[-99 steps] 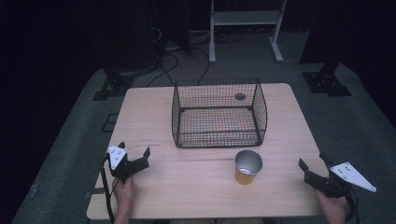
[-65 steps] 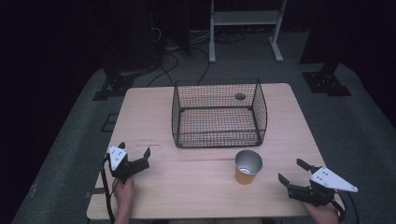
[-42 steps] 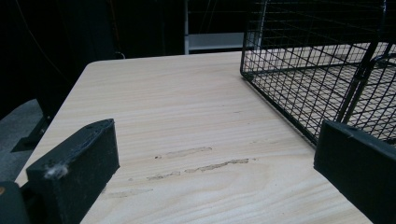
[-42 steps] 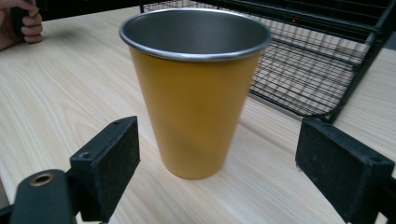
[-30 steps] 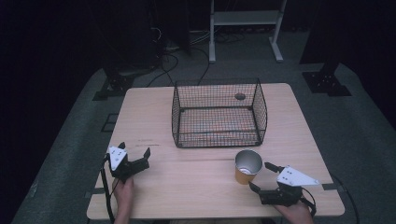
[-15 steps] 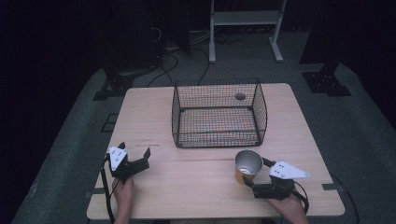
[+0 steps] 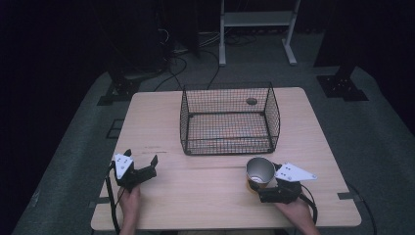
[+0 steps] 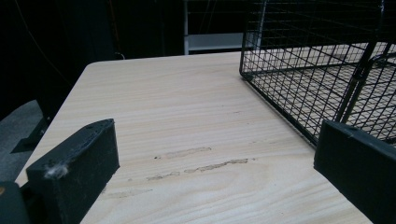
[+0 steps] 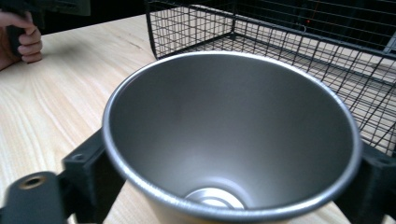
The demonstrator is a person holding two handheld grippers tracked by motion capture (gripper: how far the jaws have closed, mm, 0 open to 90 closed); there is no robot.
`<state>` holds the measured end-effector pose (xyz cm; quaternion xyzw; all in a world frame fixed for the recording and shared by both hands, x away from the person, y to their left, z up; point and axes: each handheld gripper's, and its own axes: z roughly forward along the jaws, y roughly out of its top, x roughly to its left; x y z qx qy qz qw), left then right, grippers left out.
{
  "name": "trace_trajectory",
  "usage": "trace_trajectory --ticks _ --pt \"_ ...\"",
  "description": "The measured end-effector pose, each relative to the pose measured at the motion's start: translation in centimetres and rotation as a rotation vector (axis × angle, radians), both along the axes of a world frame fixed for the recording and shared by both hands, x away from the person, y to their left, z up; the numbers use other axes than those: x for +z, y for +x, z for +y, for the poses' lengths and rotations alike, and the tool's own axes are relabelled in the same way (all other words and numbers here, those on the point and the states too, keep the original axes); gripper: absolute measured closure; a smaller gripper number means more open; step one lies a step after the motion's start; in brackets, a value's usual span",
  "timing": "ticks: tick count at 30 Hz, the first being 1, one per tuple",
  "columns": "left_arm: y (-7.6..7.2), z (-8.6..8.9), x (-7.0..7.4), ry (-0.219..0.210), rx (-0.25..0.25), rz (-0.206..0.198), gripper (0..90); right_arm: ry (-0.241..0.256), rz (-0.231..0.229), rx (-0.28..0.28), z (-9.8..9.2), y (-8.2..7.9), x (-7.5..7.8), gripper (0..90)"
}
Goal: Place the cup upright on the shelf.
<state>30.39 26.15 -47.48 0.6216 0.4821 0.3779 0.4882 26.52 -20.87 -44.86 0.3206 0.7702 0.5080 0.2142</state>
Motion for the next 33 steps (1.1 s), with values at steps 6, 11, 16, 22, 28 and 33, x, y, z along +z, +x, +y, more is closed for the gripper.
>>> trace_trajectory --ticks 6,11,16,22,28,33 --pt "0.0 0.0 0.0 -0.002 0.0 0.0 0.0 -0.023 0.008 0.013 0.1 0.2 0.4 12.2" --pt "0.0 0.0 0.0 -0.002 0.0 0.0 0.0 -0.015 0.015 0.027 0.2 0.6 1.1 12.4" --pt "0.0 0.0 0.0 0.001 -0.001 0.0 0.0 -0.007 0.009 0.032 0.2 0.9 1.8 12.5" --pt "0.0 0.0 0.0 0.0 -0.001 0.0 0.0 0.014 0.003 0.053 0.3 1.4 3.3 12.5" --pt "0.0 0.0 0.0 0.001 -0.001 -0.001 0.0 0.03 0.001 0.08 0.5 2.1 5.1 12.5" --pt "0.0 0.0 0.0 0.003 -0.002 0.0 0.0 0.058 0.0 0.104 0.6 3.0 6.8 12.5"
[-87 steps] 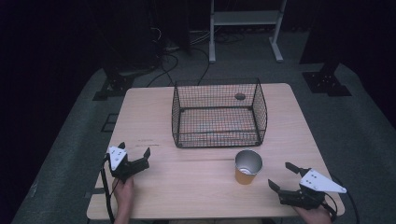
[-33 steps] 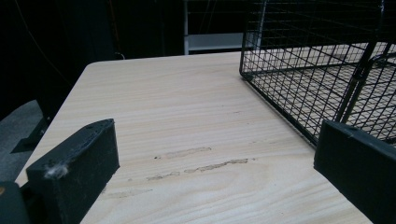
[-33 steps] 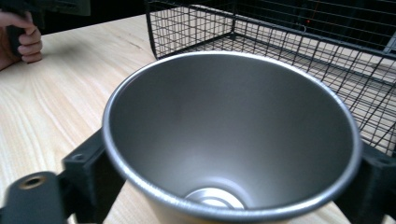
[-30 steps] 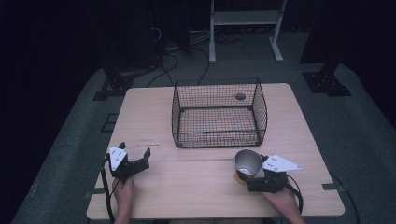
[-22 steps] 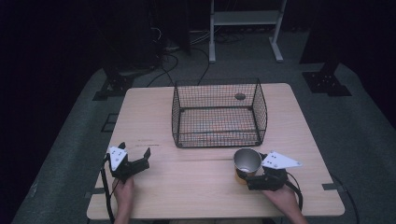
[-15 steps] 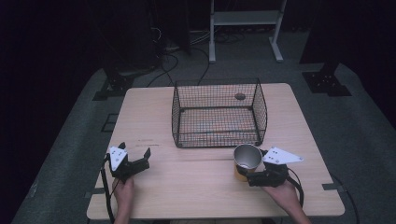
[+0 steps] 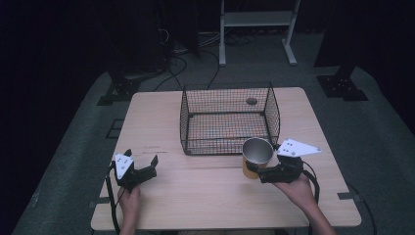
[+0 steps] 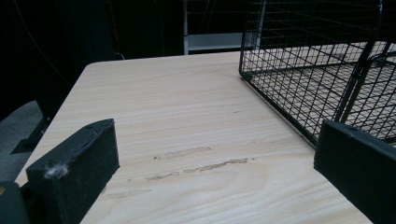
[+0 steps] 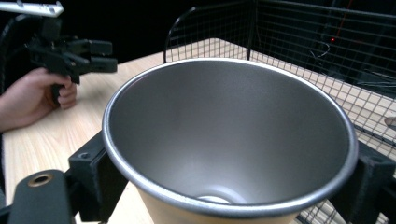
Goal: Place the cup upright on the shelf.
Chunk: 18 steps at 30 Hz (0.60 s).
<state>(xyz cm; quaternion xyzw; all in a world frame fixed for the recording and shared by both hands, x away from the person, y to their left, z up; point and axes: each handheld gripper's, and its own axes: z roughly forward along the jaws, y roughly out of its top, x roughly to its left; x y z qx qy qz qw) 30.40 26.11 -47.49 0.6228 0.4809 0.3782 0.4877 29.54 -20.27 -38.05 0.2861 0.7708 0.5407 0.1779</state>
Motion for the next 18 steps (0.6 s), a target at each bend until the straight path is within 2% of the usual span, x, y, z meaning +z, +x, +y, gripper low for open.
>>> trace_trajectory --ticks 18 --pt "0.0 0.0 0.0 0.001 -0.001 0.0 0.0 0.027 -0.004 0.047 0.5 2.9 4.6 12.4"
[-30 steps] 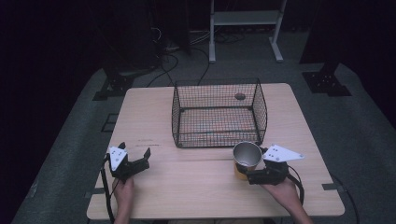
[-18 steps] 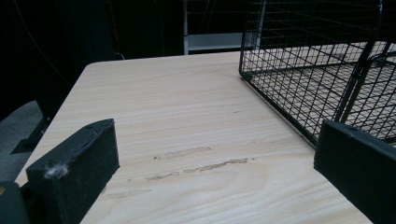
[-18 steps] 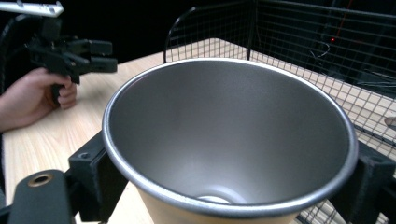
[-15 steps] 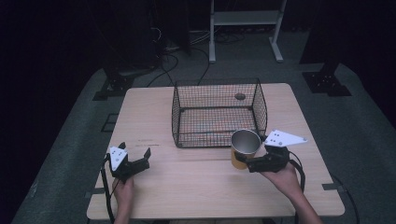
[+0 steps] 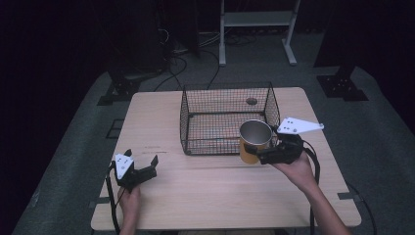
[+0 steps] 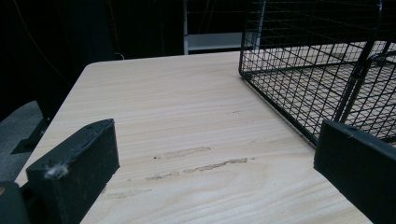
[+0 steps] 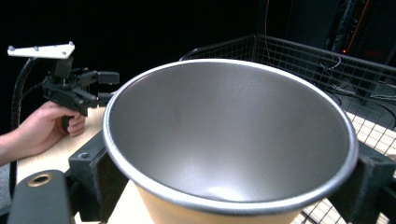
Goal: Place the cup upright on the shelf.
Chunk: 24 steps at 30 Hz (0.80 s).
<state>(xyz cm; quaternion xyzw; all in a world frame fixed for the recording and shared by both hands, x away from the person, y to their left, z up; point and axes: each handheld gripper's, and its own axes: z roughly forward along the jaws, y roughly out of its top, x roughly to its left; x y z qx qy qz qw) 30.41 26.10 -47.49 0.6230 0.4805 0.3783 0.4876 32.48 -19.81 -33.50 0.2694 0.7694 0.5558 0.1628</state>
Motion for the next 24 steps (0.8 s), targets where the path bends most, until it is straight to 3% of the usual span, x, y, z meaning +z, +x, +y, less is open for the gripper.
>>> trace_trajectory --ticks 9,24 --pt "0.0 0.0 0.0 -0.002 0.0 -0.001 0.0 0.004 0.012 0.027 0.7 2.6 1.8 12.4" --pt "0.0 0.0 0.0 -0.002 0.0 0.0 0.0 -0.003 0.043 0.039 2.1 7.3 2.6 12.3"
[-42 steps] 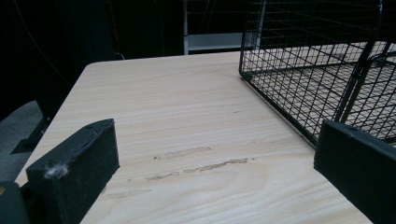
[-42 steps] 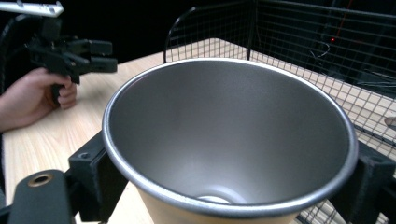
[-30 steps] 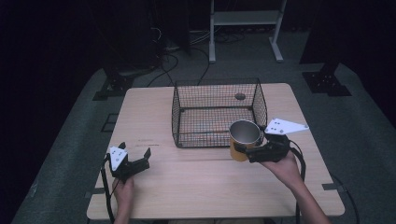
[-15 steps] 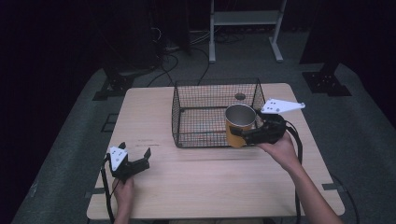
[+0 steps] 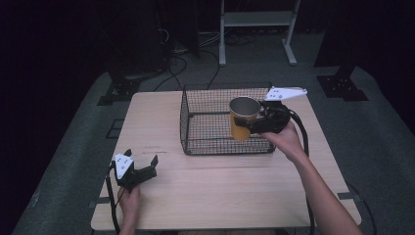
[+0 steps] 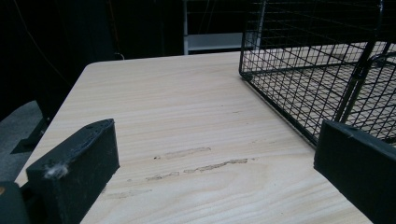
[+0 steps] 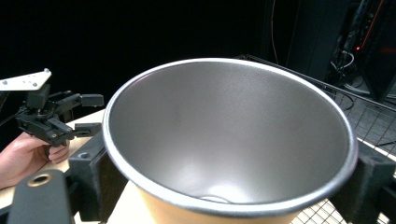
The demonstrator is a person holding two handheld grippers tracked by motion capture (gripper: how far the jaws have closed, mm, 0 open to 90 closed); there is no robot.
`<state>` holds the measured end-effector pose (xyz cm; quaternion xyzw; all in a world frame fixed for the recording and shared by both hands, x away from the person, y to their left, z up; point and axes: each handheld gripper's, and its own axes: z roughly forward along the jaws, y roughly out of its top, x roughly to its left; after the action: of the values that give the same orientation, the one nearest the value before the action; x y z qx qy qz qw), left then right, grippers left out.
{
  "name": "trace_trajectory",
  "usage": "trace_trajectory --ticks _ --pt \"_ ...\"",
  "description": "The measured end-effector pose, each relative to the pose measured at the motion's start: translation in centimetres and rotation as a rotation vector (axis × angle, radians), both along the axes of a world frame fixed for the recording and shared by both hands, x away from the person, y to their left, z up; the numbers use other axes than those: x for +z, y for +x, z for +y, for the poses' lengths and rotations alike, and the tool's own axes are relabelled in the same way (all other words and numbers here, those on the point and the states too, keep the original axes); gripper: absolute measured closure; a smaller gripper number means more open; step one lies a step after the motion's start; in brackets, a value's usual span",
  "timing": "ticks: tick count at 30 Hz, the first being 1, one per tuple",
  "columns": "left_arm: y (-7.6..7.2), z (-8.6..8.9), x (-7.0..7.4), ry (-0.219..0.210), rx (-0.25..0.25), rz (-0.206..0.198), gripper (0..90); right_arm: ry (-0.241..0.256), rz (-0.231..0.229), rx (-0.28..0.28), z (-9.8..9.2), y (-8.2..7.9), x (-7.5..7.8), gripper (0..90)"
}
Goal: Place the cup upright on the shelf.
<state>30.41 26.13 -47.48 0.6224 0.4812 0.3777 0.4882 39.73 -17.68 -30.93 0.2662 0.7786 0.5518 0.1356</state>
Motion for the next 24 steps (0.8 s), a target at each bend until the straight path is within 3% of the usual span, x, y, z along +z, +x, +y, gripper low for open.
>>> trace_trajectory --ticks 24 --pt "-0.1 -0.1 0.0 0.008 -0.009 -0.006 0.0 -0.045 0.055 0.024 2.5 6.3 -0.3 12.1"
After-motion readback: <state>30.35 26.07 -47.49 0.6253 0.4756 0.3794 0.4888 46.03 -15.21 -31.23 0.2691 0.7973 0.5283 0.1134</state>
